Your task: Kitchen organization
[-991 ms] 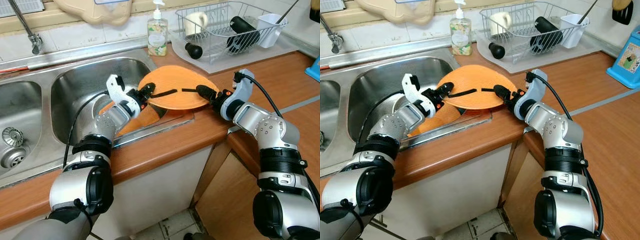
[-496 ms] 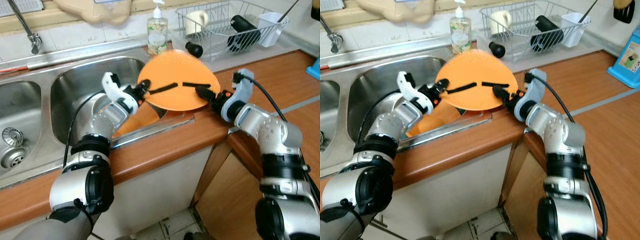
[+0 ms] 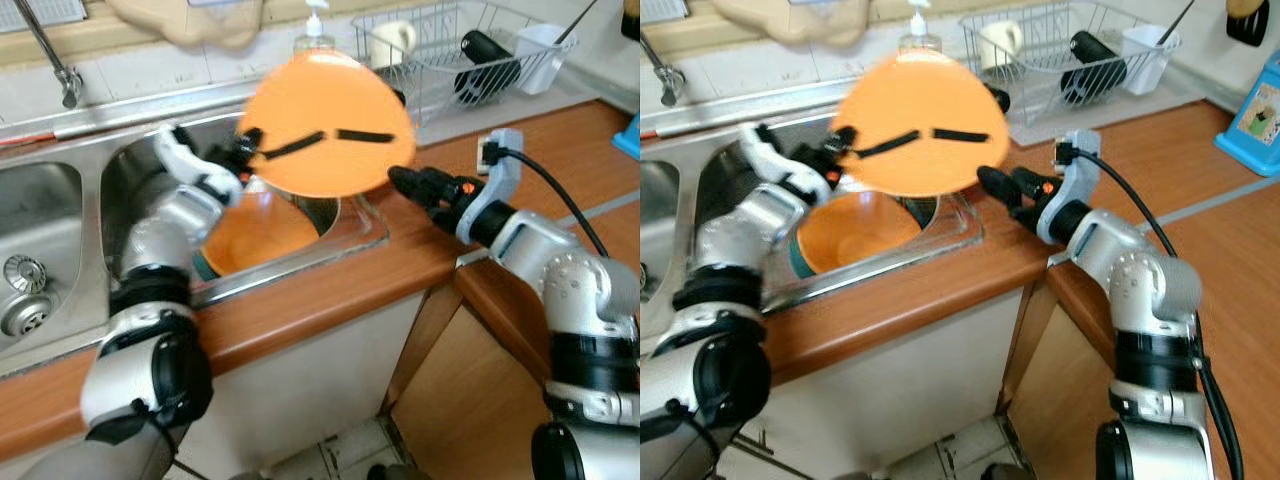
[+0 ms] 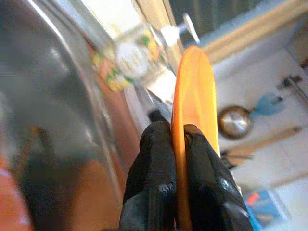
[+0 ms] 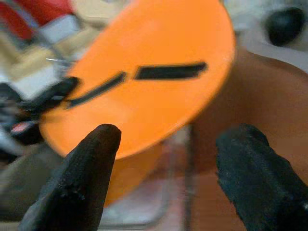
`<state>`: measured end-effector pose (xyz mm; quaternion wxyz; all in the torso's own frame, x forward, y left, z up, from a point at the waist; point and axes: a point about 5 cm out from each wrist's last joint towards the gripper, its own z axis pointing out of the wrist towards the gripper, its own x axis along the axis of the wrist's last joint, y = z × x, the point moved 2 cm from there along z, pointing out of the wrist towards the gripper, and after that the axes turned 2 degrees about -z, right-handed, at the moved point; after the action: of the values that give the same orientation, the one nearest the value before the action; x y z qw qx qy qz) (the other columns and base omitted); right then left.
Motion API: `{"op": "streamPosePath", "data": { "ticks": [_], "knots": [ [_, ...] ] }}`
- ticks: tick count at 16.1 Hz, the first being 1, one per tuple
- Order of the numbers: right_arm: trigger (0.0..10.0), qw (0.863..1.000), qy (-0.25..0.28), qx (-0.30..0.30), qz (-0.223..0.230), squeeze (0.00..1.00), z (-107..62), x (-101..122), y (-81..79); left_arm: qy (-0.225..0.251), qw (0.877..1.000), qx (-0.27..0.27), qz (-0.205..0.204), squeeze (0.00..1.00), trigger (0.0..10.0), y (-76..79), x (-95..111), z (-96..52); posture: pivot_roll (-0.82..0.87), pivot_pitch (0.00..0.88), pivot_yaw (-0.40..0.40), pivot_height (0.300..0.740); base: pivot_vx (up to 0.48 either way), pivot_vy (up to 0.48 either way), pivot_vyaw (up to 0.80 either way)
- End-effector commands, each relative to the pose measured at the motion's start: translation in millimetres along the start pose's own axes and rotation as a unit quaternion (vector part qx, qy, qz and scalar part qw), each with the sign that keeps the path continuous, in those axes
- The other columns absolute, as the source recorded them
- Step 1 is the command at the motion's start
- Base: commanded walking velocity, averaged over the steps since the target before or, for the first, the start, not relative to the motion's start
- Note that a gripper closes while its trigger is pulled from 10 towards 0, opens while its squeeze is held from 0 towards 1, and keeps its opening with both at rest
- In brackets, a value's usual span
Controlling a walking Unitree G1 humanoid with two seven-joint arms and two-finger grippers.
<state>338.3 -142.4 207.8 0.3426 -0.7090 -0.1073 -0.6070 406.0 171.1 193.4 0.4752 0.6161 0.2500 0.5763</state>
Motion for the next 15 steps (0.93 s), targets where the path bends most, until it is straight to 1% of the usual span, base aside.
{"op": "streamPosePath", "data": {
  "ticks": [1,2,3,4,7,8,10,11,13,15],
  "knots": [
    [10.0,1.0,0.007,0.027,-0.013,0.0,-1.0,4.6,-9.2,0.027,1.0,-0.006,0.01,0.0,0.0,6.1,17.8,-3.7,-0.14,0.0,0.07,0.74,0.0,0.0,0.0],
    [10.0,0.998,0.0,0.056,-0.036,0.0,-3.9,2.9,-19.7,0.05,0.994,0.042,0.083,0.0,0.0,-3.8,35.6,-17.6,-0.14,0.0,0.065,0.74,0.0,0.0,0.0],
    [10.0,0.997,-0.004,0.061,-0.042,0.0,-4.3,1.8,-21.9,0.054,0.989,0.067,0.122,0.0,0.0,-8.7,40.8,-22.6,-0.14,0.0,0.064,0.74,0.0,0.0,0.0],
    [10.0,0.995,-0.024,0.069,-0.07,0.0,-5.3,-3.1,-26.7,0.067,0.976,0.118,0.172,0.0,0.0,-18.3,50.9,-34.4,-0.13,0.0,0.06,0.74,0.0,0.0,0.0],
    [10.0,0.988,-0.059,0.094,-0.109,0.0,-7.4,-13.6,-35.9,0.085,0.96,0.18,0.198,0.0,0.0,-28.5,61.4,-48.2,-0.13,0.0,0.058,0.74,0.0,0.0,0.0],
    [10.0,0.983,-0.08,0.101,-0.127,0.0,-7.8,-20.5,-38.8,0.078,0.956,0.196,0.204,0.0,0.0,-33.8,58.7,-48.8,-0.12,0.0,0.051,0.74,0.0,0.0,0.0],
    [10.0,0.976,-0.114,0.102,-0.157,0.0,-7.6,-32.2,-40.6,0.052,0.954,0.211,0.209,0.0,0.0,-40.3,43.6,-43.2,-0.13,0.0,0.052,0.74,0.0,0.0,0.0],
    [10.0,0.975,-0.116,0.102,-0.159,0.0,-7.5,-33.1,-40.6,0.05,0.953,0.213,0.208,0.0,0.0,-41.1,42.6,-42.7,-0.13,0.0,0.054,0.74,0.0,0.0,0.0],
    [10.0,0.972,-0.129,0.095,-0.171,0.0,-7.8,-36.5,-38.4,0.04,0.948,0.239,0.209,0.0,0.0,-46.4,37.2,-39.9,-0.14,0.0,0.059,0.74,0.0,0.0,0.0],
    [10.0,0.971,-0.131,0.091,-0.178,0.0,-8.7,-37.9,-37.8,0.025,0.944,0.253,0.21,0.0,0.0,-49.5,32.9,-40.3,-0.14,0.0,0.062,0.74,0.0,0.0,0.0]
  ]
}}
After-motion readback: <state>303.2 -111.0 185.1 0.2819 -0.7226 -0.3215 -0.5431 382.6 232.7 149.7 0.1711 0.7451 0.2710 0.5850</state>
